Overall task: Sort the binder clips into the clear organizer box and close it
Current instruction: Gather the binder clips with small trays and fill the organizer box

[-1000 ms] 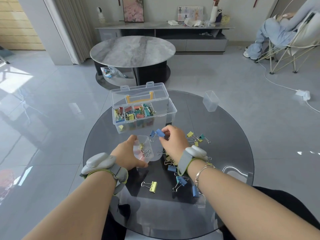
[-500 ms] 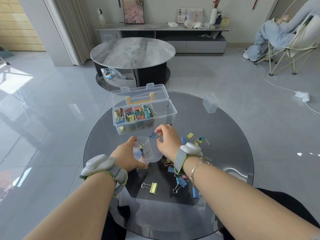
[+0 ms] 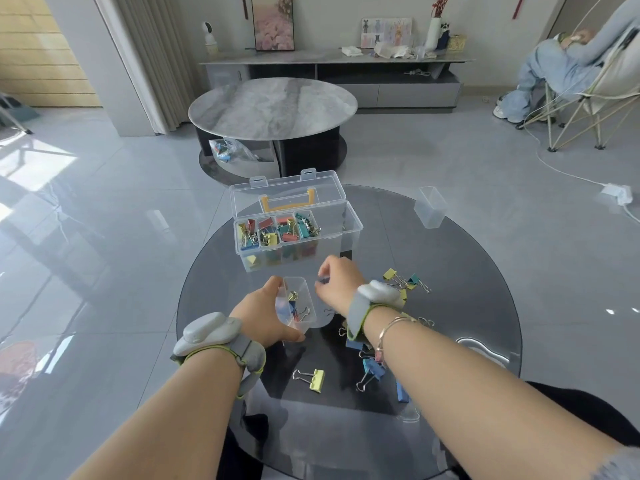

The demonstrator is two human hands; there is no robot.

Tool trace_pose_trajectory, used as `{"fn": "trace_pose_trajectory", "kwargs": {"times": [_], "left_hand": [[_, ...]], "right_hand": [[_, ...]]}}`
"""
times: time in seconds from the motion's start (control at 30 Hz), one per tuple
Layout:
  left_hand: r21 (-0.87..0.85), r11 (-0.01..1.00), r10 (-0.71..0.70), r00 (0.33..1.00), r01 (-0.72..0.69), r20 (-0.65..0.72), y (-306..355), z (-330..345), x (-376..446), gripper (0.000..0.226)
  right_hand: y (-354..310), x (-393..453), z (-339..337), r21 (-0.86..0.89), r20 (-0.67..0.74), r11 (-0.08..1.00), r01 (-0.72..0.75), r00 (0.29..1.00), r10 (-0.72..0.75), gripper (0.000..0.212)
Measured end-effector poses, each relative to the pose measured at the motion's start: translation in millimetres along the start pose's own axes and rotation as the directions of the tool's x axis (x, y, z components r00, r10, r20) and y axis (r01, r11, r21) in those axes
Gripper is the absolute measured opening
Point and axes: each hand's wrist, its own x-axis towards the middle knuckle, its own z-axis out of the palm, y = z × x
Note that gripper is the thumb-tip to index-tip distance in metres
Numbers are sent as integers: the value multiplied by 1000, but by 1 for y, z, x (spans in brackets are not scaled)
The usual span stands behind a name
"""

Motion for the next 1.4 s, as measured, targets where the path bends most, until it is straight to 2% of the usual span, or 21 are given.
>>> {"fn": "trace_pose_trajectory", "kwargs": {"times": [0.07,0.1,0.13,0.27,0.4,0.47,0.5,0.53,0.6,0.7,0.93,1.07,1.2,1.3,1.4], "left_hand": [[9,1000,-2,1000,2,0,0,0,0,94],[17,1000,-4,1000,4,0,1,-1,1,95],[21,1000,-5,1000,5,-1,1,-1,0,96],[30,1000,0,1000,1,-4,2,-2,1,94],[22,1000,1,1000,-1,-5,1,-1,1,93],[21,1000,-1,1000,1,-3,1,0,2,93],[22,1000,-4,1000,4,-2,1,1,2,94],[22,1000,-6,1000,6,-2,0,1,3,94],[23,1000,-8,1000,8,-2,-1,2,5,93],[25,1000,-8,1000,8,-5,-3,3,6,93],[-3,1000,-1,1000,1,3,-6,4,6,90],[-8,1000,1,1000,-1,-3,-6,4,6,86],[-11,1000,0,1000,0,-5,-5,5,5,87],[-12,1000,-5,1000,5,-6,-5,5,5,88],[-4,1000,-14,1000,14,0,-4,4,5,90]], "right_hand": [[-11,-9,-14,391,-34,915,-97,992,120,10],[-17,-14,-19,530,-8,841,-109,991,134,10],[-23,-20,-22,580,18,808,-99,994,108,11],[-31,-35,-21,499,80,866,-19,997,-24,14],[-19,-32,-27,582,64,812,-45,998,9,23],[-8,-28,-30,497,26,866,-54,999,47,23],[-1,-27,-32,366,43,929,-47,999,34,22],[5,-27,-33,203,110,979,-26,994,3,22],[14,-28,-35,-66,288,997,45,957,-24,31],[16,-32,-35,-259,419,956,135,908,-14,42],[5,-34,-29,-367,341,917,155,940,-22,17],[1,-35,-26,-424,327,896,129,945,19,18],[-5,-29,-27,-420,382,901,105,921,71,30],[-9,-25,-37,-415,486,895,166,872,64,39],[-7,-26,-46,-451,609,855,255,788,87,71]]}}
